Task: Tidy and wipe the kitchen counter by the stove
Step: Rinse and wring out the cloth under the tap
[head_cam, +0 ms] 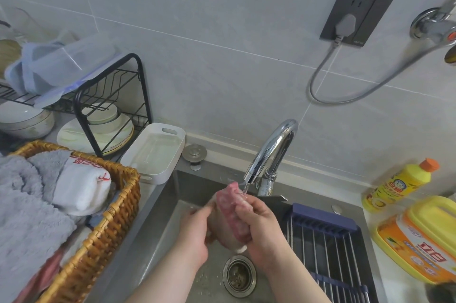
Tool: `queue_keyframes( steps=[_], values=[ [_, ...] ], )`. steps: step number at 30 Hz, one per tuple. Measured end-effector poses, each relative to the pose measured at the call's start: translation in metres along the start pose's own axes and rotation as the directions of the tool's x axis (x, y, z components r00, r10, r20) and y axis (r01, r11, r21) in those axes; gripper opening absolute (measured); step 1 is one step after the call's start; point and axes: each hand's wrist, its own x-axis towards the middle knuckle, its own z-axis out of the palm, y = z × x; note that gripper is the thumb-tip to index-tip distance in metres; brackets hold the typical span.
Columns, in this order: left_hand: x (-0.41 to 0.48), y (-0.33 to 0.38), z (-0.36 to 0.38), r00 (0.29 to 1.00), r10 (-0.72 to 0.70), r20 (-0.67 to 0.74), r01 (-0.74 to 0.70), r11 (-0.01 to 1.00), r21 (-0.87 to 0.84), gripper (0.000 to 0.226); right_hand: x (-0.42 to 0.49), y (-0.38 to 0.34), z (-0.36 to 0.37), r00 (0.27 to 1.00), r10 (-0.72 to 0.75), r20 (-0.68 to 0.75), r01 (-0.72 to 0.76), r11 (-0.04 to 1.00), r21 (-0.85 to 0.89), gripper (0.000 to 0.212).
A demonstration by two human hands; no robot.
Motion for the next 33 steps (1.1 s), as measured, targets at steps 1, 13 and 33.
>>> queue_keyframes(
  steps=[1, 13, 33],
  values=[
    [-0.005, -0.001, 0.004, 0.996, -0.066, 0.061, 0.066, 0.998, -0.008, 0.034, -0.003, 0.0, 0.002, 0.999, -0.051, 0.016, 0.052, 0.992, -0.115, 0.022],
    [-0.006, 0.006, 0.003, 0.94, -0.161, 0.301, 0.234, 0.946, -0.223, 0.037, -0.004, 0.004, -0.043, 0.942, -0.196, -0.273, 0.062, 0.9, -0.432, 0.018],
    [0.006, 0.005, 0.014, 0.954, -0.216, 0.209, 0.213, 0.976, 0.039, 0.061, 0.008, -0.003, -0.017, 0.98, 0.116, -0.164, -0.055, 0.94, 0.337, 0.022]
  ],
)
